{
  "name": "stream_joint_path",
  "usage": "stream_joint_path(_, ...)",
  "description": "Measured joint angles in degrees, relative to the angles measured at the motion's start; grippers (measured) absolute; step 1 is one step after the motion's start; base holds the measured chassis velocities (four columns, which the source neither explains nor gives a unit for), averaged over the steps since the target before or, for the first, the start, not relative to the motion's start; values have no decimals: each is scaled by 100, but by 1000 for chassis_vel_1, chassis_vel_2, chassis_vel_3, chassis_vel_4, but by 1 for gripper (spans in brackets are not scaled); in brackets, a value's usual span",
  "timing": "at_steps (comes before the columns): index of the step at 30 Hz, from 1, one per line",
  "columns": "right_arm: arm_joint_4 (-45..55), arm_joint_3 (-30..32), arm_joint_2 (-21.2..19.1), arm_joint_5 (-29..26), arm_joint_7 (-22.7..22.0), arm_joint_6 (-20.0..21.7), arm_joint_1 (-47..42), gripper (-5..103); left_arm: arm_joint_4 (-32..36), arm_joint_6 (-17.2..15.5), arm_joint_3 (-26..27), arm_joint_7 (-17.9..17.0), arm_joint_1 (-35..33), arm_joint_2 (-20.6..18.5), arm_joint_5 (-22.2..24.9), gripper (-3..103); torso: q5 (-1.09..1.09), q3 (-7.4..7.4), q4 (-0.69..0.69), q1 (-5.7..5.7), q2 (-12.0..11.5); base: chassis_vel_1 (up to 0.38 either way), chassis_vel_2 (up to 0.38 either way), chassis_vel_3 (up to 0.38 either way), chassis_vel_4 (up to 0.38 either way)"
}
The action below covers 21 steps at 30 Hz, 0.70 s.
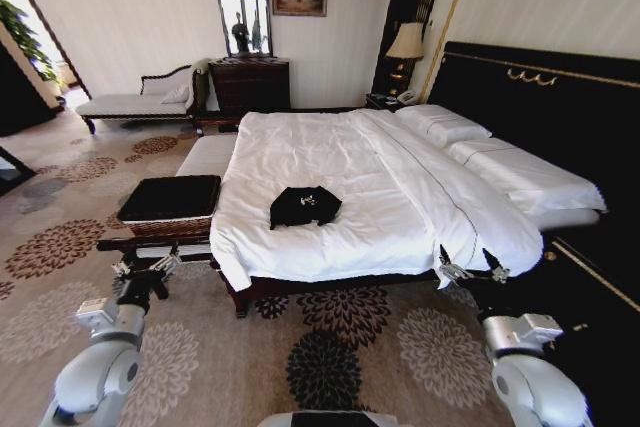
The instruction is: Fold the clothes on the bed and place them into the basket.
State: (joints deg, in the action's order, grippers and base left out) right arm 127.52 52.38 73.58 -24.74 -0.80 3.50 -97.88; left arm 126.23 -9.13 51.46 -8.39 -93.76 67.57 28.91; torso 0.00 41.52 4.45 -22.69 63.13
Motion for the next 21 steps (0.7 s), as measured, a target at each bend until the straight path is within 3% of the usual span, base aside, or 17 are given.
stream_joint_path(10, -27, 27, 220, 203, 22, -61, -196, 100, -78, 54, -106, 66, -62, 69, -116, 100, 0, -1, 1, 2, 0, -25, 33, 20, -35)
stream_joint_path(21, -124, -30, 228, 296, 22, -56, -101, 100, -118, 55, -150, 52, -57, 91, -146, 100, 0, 1, 0, -2, -2, -158, 182, 164, -169)
